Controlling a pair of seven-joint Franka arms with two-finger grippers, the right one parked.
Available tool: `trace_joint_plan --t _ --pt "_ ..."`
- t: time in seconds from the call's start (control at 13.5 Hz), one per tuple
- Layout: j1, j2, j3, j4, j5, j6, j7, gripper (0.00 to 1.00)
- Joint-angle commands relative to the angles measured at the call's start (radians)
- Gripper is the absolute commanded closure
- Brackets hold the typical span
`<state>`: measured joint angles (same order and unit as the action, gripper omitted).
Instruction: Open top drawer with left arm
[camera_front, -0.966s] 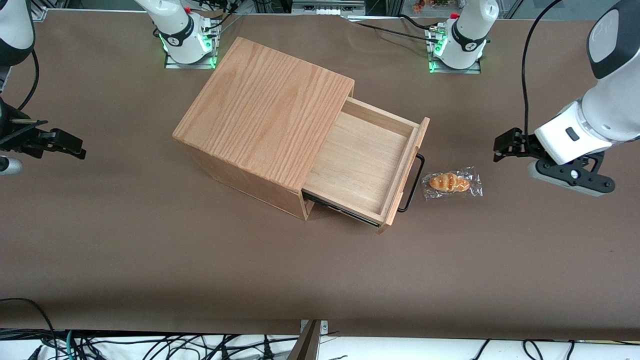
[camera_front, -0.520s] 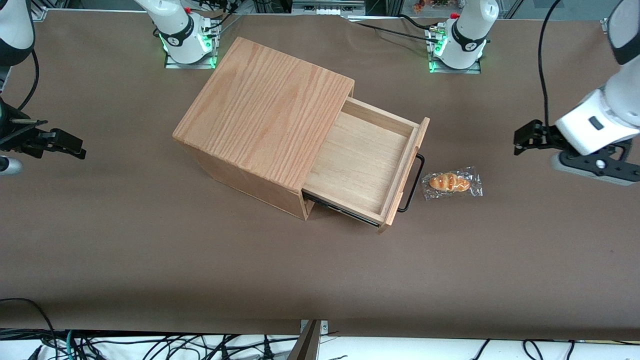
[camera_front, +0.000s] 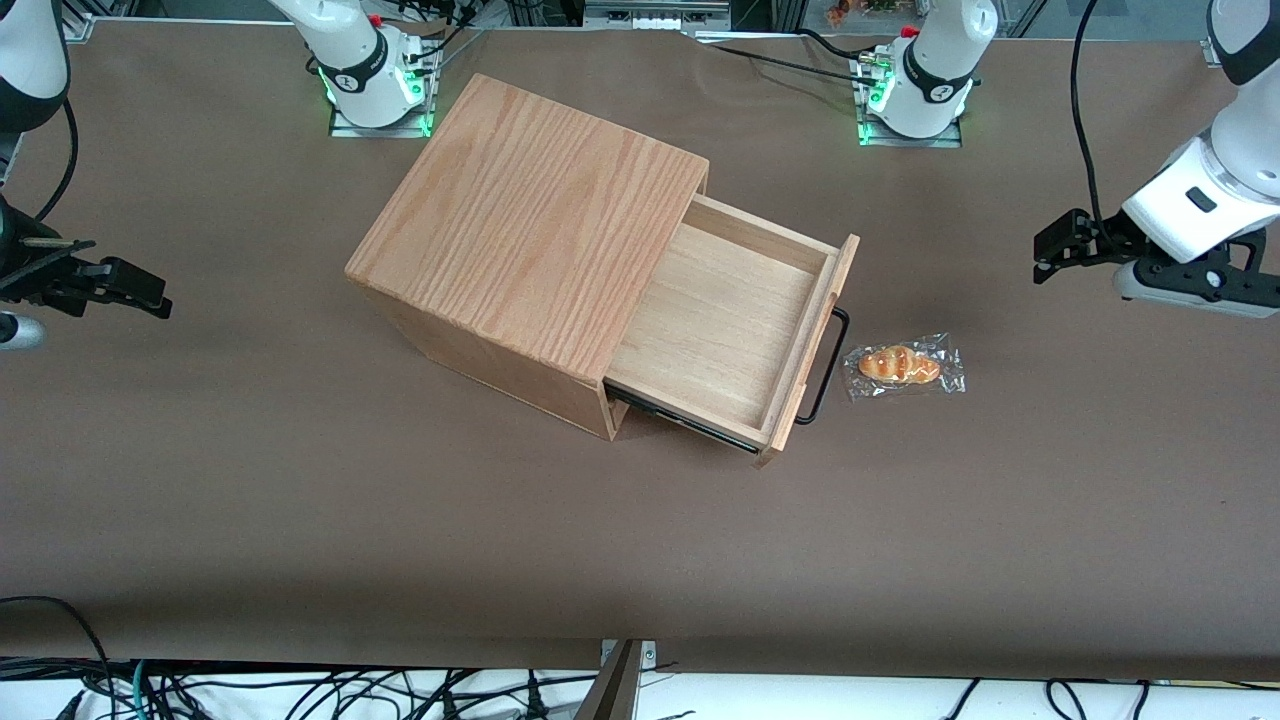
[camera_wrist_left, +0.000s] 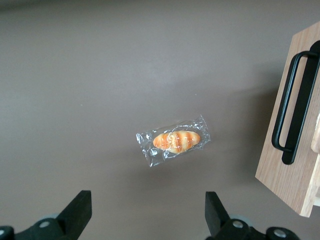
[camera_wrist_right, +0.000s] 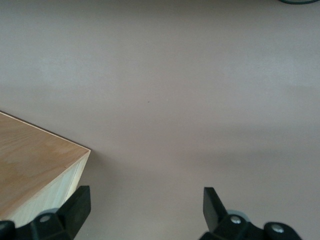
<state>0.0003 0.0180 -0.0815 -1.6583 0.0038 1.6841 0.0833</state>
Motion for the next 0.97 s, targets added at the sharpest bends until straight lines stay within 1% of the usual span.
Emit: trace_joint_plan --t 0.0,0.3,0.89 --pt "0.004 -0.033 -0.003 -0.041 -0.018 0.019 -0.008 0.0" --pt "0.004 -0.003 -0.003 0.006 -0.007 -0.037 -0.011 0.0" --pt "0.006 -0.001 -0.003 0.008 -0.007 -0.038 -0.01 0.0"
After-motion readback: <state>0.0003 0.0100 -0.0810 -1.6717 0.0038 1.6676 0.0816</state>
